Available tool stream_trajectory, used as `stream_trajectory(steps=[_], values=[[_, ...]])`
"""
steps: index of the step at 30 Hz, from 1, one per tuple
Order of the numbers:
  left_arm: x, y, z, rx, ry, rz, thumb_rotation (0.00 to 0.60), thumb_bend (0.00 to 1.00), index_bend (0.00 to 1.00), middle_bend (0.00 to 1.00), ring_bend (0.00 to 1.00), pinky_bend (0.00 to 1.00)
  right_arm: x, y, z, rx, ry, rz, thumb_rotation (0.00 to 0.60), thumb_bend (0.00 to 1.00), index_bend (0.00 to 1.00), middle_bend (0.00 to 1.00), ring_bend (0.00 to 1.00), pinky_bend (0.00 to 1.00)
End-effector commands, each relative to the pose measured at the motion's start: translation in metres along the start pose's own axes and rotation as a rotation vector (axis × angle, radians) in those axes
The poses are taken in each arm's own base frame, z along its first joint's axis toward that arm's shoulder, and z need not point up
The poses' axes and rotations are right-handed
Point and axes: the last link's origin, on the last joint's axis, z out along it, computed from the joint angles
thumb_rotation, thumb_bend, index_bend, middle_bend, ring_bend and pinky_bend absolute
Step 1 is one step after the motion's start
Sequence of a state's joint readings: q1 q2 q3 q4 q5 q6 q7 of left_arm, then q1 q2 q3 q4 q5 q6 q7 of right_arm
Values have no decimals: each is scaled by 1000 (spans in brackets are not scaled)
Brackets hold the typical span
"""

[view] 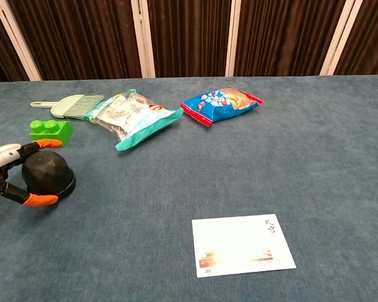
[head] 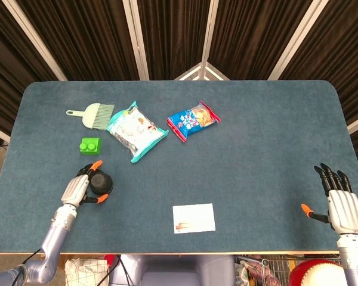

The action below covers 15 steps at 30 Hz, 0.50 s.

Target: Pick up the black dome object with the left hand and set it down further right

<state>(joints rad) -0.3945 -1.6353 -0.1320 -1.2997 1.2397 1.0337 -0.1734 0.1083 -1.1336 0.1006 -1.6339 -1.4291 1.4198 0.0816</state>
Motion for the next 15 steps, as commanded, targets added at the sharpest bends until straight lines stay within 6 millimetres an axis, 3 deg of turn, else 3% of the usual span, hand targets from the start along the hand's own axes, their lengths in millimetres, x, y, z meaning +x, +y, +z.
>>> stream_trajectory(steps=[1, 10, 15], values=[[6, 5, -1, -18, 21, -1, 600, 526, 87, 399, 0, 0, 1, 1, 2, -3, 1, -2, 600, 222, 102, 66, 124, 36], [48, 40, -14, -98, 98, 8, 600, 538, 107, 421, 0, 0, 2, -1, 0, 4, 1, 4, 600, 222, 102, 66, 124, 36], [90, 74, -27, -141, 102, 16, 600, 538, 120, 430, 0, 0, 3, -1, 0, 2, 1, 4, 600, 221, 102, 66, 124, 36]])
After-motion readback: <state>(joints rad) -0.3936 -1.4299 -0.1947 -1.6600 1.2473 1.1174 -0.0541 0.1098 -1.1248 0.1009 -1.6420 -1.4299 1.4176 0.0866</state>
